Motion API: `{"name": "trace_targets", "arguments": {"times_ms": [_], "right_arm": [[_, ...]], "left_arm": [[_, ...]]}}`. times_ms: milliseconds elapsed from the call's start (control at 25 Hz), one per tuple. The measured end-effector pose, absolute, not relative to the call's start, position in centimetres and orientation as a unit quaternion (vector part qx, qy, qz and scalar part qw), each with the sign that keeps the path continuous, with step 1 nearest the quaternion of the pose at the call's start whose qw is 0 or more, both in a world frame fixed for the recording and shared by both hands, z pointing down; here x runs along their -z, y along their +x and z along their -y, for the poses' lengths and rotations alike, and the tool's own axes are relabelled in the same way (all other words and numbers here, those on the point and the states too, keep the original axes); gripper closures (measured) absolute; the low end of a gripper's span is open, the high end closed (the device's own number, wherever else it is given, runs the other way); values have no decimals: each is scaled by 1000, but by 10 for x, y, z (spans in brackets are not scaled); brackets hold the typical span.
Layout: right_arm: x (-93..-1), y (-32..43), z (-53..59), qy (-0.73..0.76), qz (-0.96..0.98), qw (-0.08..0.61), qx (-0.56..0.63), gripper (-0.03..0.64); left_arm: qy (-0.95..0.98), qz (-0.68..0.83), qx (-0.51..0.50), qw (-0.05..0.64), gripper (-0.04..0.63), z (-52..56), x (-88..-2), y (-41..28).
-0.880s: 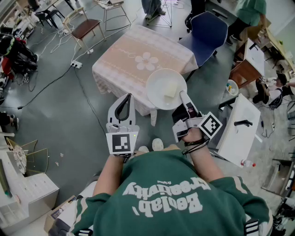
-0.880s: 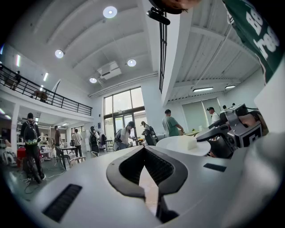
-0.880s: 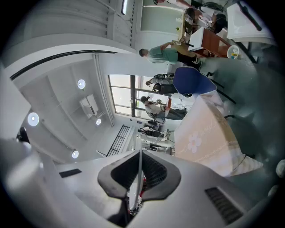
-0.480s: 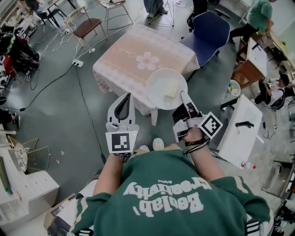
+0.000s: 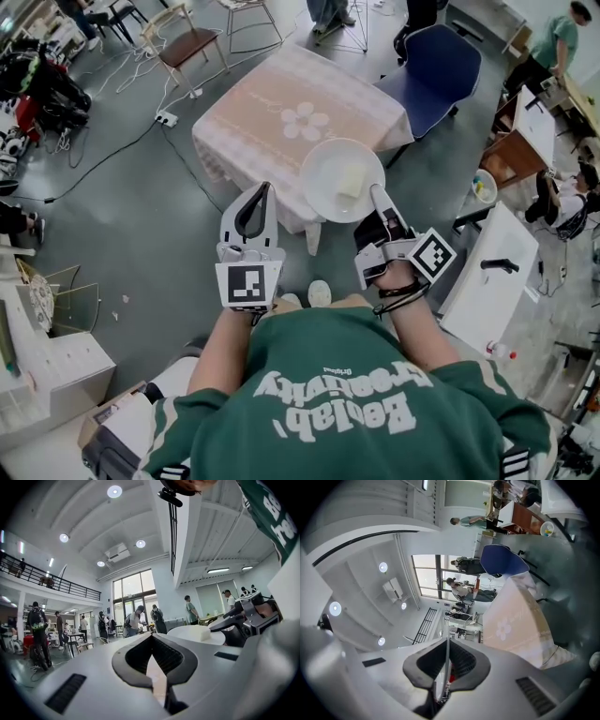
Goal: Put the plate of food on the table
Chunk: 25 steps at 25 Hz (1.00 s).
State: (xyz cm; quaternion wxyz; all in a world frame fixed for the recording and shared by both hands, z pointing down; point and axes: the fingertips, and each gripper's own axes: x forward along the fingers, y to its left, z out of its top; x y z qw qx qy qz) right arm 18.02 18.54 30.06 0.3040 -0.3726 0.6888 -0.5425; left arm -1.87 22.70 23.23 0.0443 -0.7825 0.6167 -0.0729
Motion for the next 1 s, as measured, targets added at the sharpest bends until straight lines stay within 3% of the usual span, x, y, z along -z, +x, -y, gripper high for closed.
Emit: {"name": "trace_targets", "arguments": {"times_ms": [1000], "right_arm": [[-322,169,-135,-349,-679,315,564,592]], "left_arm": [[-779,-622,61,37,586,-167,-240,-31]]}}
